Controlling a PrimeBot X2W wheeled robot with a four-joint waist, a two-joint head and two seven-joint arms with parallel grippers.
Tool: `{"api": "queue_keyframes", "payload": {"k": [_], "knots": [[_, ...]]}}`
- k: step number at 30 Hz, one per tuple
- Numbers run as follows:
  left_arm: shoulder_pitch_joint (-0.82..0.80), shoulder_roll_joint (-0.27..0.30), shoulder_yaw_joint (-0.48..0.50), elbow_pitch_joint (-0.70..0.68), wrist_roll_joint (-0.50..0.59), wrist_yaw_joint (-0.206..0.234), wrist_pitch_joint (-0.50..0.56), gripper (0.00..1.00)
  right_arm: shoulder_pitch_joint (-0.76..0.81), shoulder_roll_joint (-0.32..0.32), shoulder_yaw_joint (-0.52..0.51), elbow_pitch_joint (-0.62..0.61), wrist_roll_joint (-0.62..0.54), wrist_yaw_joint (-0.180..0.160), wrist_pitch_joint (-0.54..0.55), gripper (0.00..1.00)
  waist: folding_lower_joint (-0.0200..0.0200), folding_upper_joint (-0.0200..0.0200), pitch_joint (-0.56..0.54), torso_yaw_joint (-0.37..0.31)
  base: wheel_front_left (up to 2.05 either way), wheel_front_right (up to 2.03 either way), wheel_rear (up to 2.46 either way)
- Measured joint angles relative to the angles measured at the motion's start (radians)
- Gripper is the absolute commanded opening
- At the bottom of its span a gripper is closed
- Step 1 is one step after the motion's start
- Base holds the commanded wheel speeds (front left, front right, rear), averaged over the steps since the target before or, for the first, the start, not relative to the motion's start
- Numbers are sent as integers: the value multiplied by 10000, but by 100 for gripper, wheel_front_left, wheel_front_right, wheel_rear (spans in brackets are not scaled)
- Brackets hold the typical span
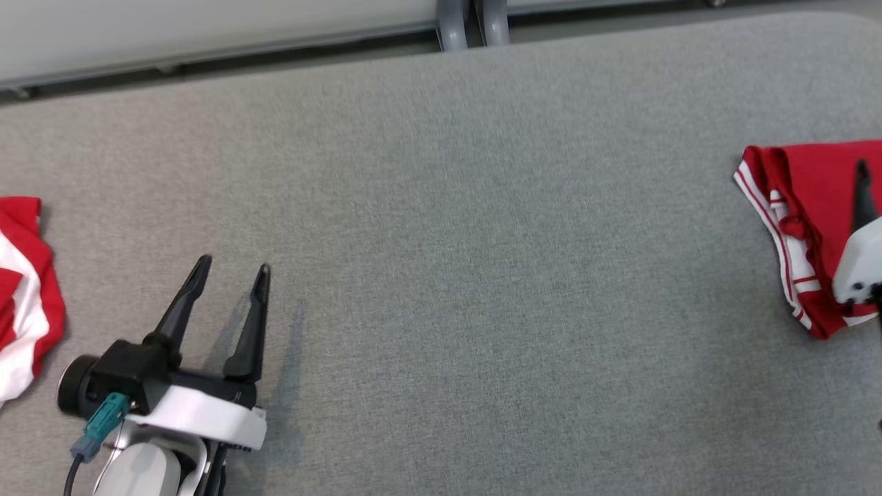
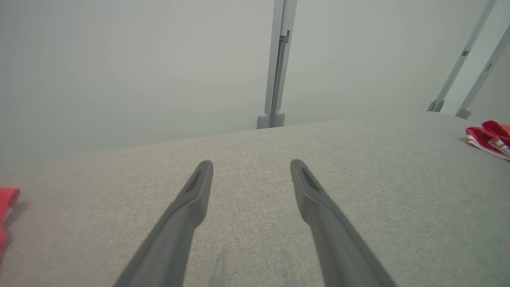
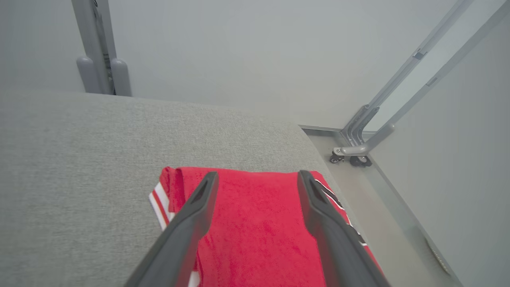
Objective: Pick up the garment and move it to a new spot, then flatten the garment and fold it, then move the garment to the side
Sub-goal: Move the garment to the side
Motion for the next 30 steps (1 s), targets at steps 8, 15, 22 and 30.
{"api": "queue_keyframes", "payload": {"k": [8, 15, 22, 30], "knots": [[969, -368, 606, 299, 6, 606, -113, 100, 2276, 1147, 694, -1467, 1776, -2, -702, 100, 0, 0, -1430, 360, 0, 0, 0], [1901, -502, 1124, 506, 0, 897, -123, 100, 3980, 1523, 1946, -2571, 2949, -2, -1239, 100, 0, 0, -2594, 760, 0, 0, 0], [2468, -779, 1298, 966, -44, 905, -123, 100, 4928, 1593, 2044, -2805, 3498, -2, -1331, 100, 0, 0, -3467, 1104, 0, 0, 0], [2808, -1083, 1555, 1229, -82, 869, -123, 100, 5481, 1622, 2405, -2583, 3845, -2, -1975, 100, 0, 0, -3996, 1212, 0, 0, 0]]}}
